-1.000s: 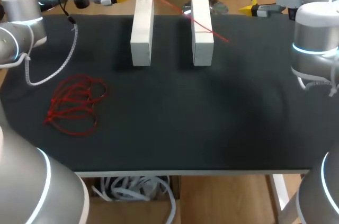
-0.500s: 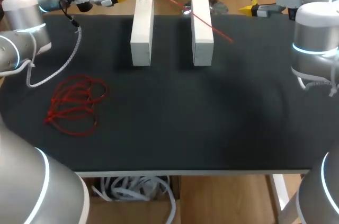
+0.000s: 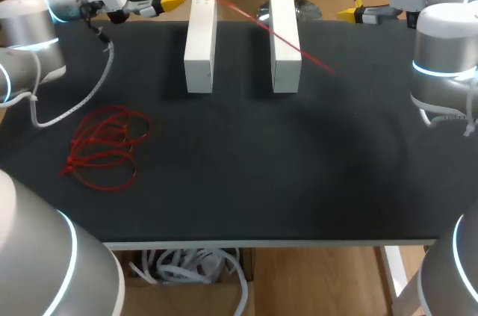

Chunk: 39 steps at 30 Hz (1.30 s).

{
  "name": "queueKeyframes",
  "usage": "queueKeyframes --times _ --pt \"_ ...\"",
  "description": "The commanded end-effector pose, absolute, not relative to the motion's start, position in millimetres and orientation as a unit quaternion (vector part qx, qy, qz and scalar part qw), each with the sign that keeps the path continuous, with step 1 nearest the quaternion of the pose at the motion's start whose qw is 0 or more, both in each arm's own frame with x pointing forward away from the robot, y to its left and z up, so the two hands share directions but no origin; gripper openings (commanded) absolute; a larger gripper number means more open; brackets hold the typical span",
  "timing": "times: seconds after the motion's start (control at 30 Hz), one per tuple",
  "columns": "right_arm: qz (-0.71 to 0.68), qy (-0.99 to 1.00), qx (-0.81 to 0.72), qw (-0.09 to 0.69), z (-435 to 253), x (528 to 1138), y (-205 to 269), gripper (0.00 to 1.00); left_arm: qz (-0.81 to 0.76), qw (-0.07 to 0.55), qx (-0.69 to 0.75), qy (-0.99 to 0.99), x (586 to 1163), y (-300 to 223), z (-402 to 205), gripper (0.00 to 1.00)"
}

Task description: Grab the tape and strap the tape.

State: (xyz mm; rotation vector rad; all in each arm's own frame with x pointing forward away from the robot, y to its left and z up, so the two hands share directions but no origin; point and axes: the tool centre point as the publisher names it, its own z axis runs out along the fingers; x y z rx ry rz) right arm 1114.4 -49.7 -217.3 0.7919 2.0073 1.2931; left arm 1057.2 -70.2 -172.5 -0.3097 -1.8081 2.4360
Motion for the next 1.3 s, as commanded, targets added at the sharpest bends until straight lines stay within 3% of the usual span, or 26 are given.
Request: queueKeyframes --times 0.03,1.3 --pt "0.489 0.759 0.299 0.308 -217 1114 -50 1.00 0.805 -0.070 0.046 -0.587 1048 -71 -167 0.00" --pt "0.489 0.759 0.299 0.308 -217 1114 -50 1.00 0.813 -0.046 0.008 -0.581 1027 -85 -161 0.00"
